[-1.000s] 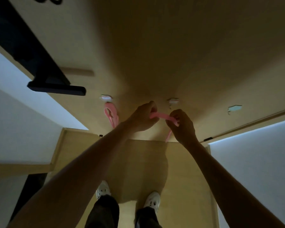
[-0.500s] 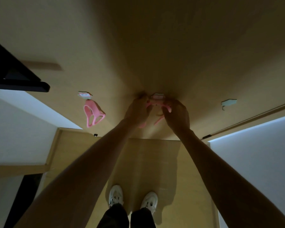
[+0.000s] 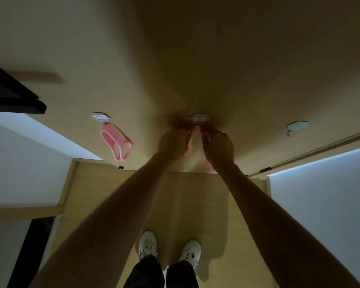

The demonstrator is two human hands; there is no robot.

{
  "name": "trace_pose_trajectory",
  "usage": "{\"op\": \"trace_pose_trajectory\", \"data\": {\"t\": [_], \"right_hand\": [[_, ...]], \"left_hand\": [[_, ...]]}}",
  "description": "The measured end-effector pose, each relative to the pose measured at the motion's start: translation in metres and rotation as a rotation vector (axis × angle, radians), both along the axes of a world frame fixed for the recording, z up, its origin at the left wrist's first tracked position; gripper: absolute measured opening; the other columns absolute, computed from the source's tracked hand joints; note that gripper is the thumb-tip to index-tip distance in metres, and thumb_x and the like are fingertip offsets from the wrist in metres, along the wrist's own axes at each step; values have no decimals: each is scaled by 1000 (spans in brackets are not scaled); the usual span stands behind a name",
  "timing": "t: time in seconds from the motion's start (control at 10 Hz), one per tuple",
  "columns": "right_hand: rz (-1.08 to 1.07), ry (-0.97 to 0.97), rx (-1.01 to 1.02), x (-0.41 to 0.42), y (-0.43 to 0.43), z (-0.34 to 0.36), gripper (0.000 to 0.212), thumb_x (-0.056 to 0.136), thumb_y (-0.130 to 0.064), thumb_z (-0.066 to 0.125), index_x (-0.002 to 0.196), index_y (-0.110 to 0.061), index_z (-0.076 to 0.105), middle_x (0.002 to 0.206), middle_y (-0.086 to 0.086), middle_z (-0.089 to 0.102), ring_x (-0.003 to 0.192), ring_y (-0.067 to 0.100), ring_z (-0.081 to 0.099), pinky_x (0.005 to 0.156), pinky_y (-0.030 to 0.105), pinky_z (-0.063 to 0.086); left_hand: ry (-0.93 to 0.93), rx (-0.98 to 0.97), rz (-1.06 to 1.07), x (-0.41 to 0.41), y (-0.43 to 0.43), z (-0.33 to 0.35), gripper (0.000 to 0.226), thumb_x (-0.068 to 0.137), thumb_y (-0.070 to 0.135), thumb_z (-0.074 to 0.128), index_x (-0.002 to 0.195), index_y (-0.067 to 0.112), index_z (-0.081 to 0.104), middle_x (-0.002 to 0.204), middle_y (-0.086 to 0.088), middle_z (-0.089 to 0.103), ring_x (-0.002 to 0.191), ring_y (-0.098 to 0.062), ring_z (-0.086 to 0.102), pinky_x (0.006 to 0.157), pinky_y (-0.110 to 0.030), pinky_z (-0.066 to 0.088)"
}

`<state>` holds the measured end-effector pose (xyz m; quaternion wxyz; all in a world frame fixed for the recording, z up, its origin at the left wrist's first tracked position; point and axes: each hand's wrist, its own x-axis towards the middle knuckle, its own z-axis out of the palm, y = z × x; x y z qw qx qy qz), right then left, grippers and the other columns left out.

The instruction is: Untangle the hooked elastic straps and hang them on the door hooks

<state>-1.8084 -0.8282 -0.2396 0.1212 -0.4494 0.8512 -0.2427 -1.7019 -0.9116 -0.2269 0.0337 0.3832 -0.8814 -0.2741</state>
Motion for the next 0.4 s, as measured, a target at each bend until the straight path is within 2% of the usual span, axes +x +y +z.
{"op": "trace_pose_trajectory", "data": {"t": [0.1, 0.2, 0.3, 0.4], "right_hand": [[-9, -30, 107, 1, -1, 0, 25, 95, -20, 46, 105, -14, 68, 95, 13, 71, 86, 31, 67, 73, 37, 54], [10, -86, 208, -1, -2, 9, 25, 92, -17, 50, 110, -12, 66, 105, 11, 71, 94, 28, 67, 81, 37, 55], [5, -117, 276, -5, 2, 22, 37, 85, -7, 52, 122, -12, 59, 117, 10, 67, 105, 27, 64, 89, 37, 52], [-41, -134, 276, -7, 10, 32, 39, 85, -6, 50, 123, -12, 58, 119, 10, 66, 107, 25, 63, 92, 38, 52]], "left_hand": [[-59, -7, -26, -3, 0, -1, 31, 98, 25, 40, 105, 8, 65, 102, -15, 69, 96, -33, 64, 76, -35, 48], [-159, 51, -46, -1, -3, 2, 34, 99, 27, 38, 119, 8, 58, 113, -15, 65, 106, -31, 60, 83, -36, 46], [-245, 47, -46, 4, -8, 8, 38, 97, 26, 40, 129, 7, 50, 125, -17, 59, 117, -33, 54, 90, -40, 46], [-286, 96, -57, 13, -9, 23, 39, 95, 21, 41, 130, 4, 44, 126, -19, 56, 116, -34, 54, 87, -39, 46]]}}
